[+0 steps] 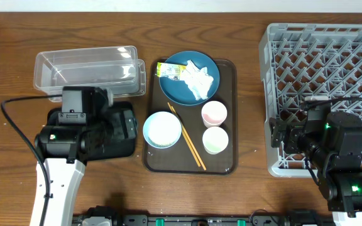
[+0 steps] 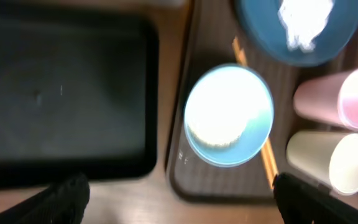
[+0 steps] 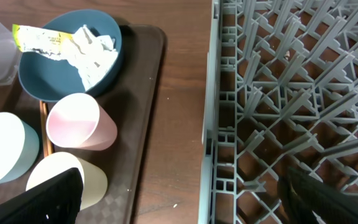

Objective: Sort waste into correct bins and load items into the dishwasher rack
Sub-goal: 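Reach the left gripper to the blue plate and grasp the white tissue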

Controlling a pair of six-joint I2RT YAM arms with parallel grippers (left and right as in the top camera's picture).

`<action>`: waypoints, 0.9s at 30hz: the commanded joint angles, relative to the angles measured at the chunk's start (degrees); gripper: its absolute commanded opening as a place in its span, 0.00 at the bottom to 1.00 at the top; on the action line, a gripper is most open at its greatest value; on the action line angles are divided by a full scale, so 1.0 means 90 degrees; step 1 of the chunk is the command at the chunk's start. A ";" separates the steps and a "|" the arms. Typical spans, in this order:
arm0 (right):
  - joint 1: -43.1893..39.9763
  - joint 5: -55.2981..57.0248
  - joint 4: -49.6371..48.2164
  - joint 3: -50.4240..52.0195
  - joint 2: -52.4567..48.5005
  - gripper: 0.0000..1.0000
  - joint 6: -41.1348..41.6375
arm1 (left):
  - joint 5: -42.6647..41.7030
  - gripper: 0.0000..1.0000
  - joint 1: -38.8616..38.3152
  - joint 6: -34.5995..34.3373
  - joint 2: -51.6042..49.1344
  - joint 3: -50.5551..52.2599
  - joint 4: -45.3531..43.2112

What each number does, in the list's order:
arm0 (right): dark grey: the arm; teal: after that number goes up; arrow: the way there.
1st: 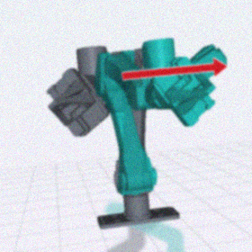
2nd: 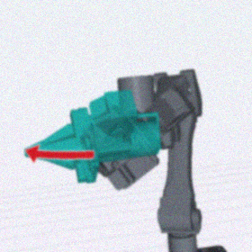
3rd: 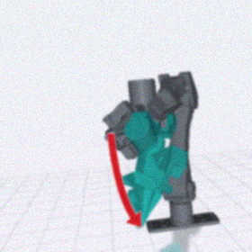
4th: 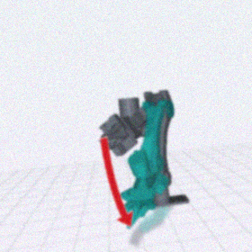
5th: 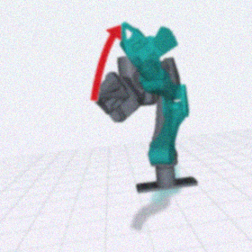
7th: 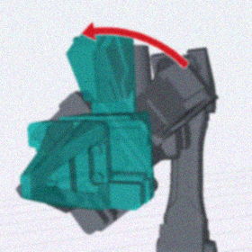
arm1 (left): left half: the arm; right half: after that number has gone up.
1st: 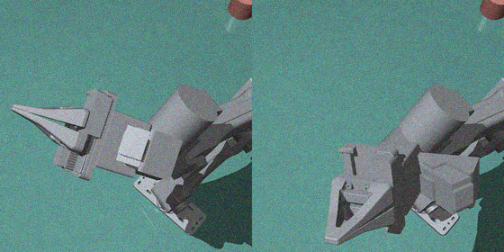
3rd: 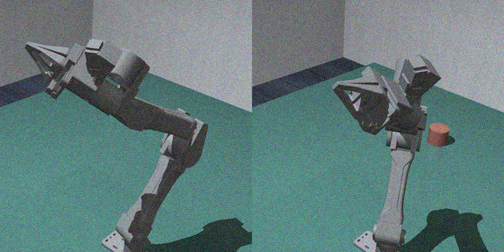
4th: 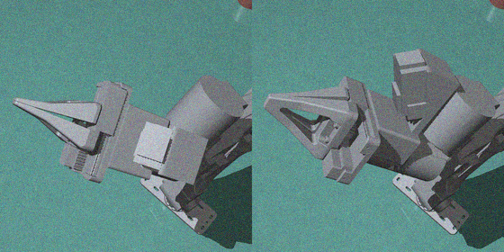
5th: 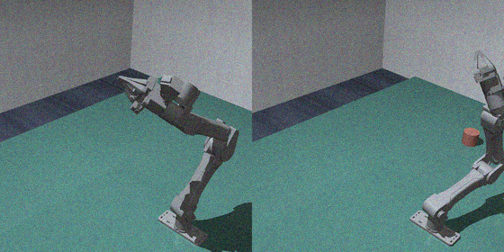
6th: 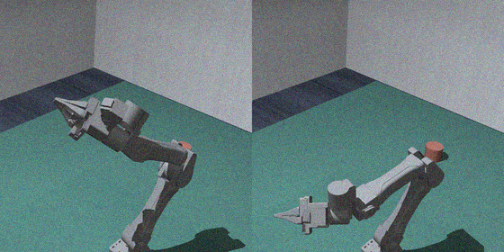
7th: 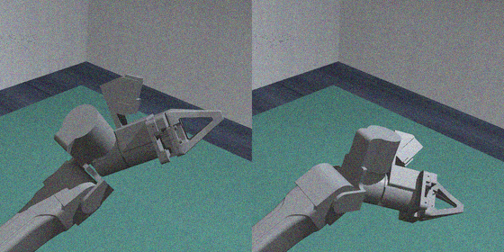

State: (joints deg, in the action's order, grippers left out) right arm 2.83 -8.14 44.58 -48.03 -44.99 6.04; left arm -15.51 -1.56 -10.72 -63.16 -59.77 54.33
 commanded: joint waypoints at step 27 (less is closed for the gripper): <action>0.0027 -0.0080 0.0172 -0.0158 0.0010 0.99 -0.0080 | 0.0015 0.91 -0.2448 -0.0010 -0.5231 -0.1804 -0.5474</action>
State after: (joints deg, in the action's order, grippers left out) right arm 2.83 -8.21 46.04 -48.27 -44.99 5.85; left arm -15.55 -23.24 -10.70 -107.98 -75.46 5.72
